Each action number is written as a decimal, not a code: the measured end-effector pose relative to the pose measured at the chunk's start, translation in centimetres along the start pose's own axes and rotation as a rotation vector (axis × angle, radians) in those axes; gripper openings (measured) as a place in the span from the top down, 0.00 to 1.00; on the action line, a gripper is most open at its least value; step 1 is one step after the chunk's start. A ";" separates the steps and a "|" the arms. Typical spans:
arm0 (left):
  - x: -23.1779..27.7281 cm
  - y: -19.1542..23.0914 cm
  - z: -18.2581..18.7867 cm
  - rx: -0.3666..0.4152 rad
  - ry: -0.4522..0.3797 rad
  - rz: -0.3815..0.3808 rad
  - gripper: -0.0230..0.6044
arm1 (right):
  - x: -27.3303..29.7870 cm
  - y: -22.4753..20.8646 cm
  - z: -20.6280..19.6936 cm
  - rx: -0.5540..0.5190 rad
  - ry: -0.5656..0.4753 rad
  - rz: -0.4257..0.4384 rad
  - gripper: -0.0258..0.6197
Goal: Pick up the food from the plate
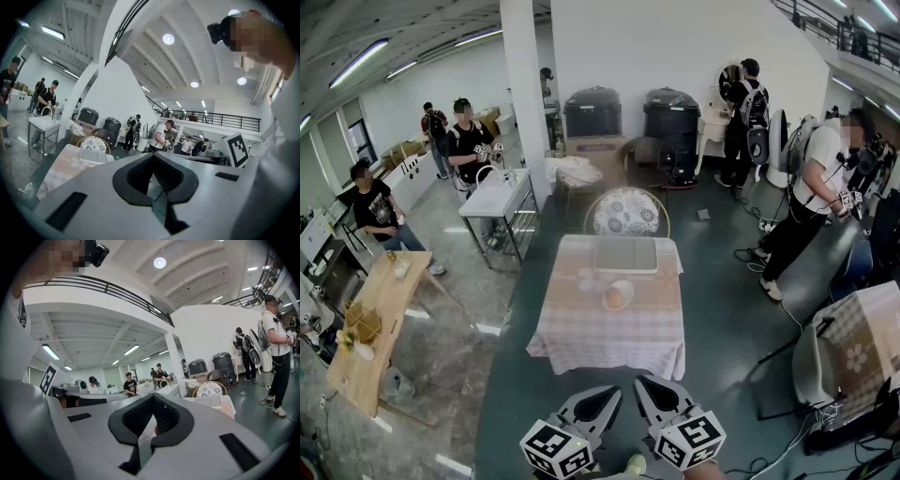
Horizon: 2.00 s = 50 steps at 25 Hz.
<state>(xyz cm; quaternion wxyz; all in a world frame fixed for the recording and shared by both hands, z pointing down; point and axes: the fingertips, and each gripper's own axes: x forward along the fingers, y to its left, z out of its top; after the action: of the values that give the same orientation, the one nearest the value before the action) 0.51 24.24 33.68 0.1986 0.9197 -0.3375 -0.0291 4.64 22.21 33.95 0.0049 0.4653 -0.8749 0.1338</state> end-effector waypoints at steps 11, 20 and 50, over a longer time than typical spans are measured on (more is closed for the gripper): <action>0.3 -0.3 -0.5 0.007 0.004 0.011 0.95 | -0.1 -0.2 0.1 0.033 -0.015 0.047 0.94; 1.4 -0.5 -0.9 -0.004 0.015 0.025 0.95 | -0.6 -1.2 0.4 0.070 -0.034 0.055 0.93; 4.9 4.6 -0.8 0.036 0.022 0.095 0.95 | 4.2 -4.4 -0.4 0.052 -0.007 0.083 0.93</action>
<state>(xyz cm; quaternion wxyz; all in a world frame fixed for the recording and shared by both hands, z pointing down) 1.68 18.24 36.58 0.1870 0.9063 -0.3790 -0.0037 5.84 16.54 35.87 -0.0156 0.4292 -0.8897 0.1550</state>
